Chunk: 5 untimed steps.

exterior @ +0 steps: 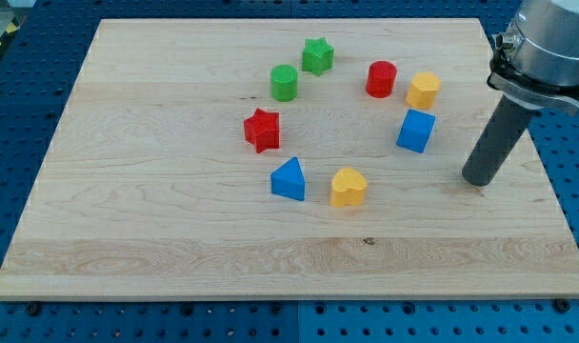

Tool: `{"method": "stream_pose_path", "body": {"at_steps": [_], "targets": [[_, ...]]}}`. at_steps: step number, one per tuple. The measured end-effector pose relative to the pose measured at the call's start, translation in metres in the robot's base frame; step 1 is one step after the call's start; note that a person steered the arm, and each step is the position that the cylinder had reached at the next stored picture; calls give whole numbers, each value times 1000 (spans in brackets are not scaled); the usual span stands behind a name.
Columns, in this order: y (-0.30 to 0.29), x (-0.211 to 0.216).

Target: Push the yellow heart right and a bit down

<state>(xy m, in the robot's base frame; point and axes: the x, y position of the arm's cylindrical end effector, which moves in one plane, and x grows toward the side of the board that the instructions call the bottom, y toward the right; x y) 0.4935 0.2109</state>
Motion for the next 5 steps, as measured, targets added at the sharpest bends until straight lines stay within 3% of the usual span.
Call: {"method": "stream_pose_path", "body": {"at_steps": [1,2,5], "targets": [[3,19],[-11,74],[-149,83]]}}
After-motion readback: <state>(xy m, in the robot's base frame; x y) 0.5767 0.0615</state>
